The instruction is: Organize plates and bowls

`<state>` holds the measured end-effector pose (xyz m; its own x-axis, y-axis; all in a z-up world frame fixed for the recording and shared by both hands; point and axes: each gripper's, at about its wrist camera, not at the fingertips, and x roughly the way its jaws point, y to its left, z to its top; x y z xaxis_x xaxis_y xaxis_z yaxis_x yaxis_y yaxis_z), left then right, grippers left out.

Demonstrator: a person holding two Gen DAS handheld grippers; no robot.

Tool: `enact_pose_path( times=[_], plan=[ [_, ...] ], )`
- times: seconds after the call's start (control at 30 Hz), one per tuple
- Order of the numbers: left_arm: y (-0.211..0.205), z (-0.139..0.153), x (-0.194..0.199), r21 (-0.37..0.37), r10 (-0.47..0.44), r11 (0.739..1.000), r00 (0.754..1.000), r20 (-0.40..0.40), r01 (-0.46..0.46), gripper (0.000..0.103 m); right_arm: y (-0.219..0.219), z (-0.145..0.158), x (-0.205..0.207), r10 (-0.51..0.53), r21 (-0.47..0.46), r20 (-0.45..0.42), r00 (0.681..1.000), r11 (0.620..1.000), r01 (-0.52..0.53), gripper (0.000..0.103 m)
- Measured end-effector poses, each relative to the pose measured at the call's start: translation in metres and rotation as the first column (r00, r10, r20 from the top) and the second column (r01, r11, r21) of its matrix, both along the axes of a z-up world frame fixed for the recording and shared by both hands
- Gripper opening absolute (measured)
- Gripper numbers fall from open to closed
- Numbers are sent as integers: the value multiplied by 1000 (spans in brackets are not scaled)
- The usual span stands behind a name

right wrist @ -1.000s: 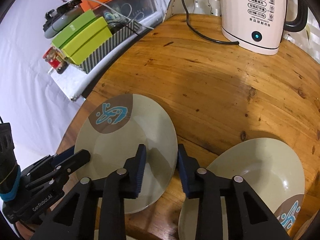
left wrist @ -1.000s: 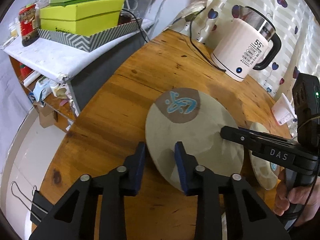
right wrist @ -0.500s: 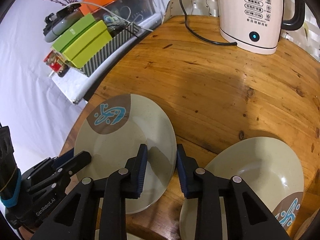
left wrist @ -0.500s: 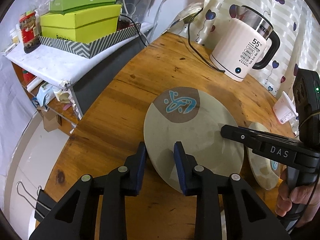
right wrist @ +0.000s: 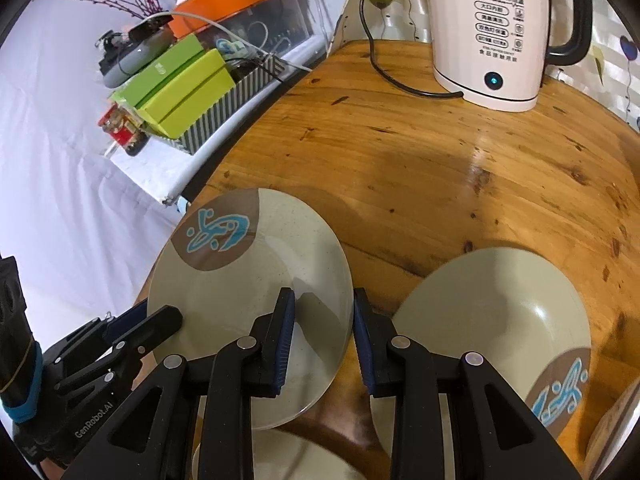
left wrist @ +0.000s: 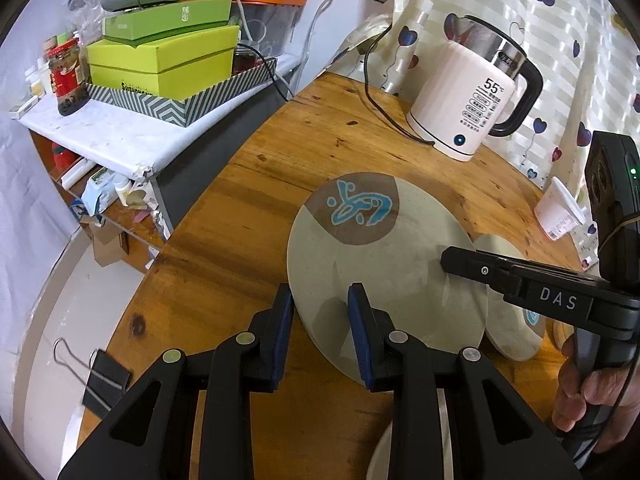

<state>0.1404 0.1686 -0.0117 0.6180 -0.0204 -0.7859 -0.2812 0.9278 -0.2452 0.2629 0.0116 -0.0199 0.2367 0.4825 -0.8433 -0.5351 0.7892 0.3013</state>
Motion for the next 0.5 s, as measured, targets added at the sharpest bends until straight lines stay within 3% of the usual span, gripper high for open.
enact_pose_path(
  times=[0.5],
  plan=[
    [-26, 16, -38, 4, -39, 999, 999, 11, 39, 29, -30, 17, -45, -31, -3, 1, 1000, 1000, 31, 28]
  ],
)
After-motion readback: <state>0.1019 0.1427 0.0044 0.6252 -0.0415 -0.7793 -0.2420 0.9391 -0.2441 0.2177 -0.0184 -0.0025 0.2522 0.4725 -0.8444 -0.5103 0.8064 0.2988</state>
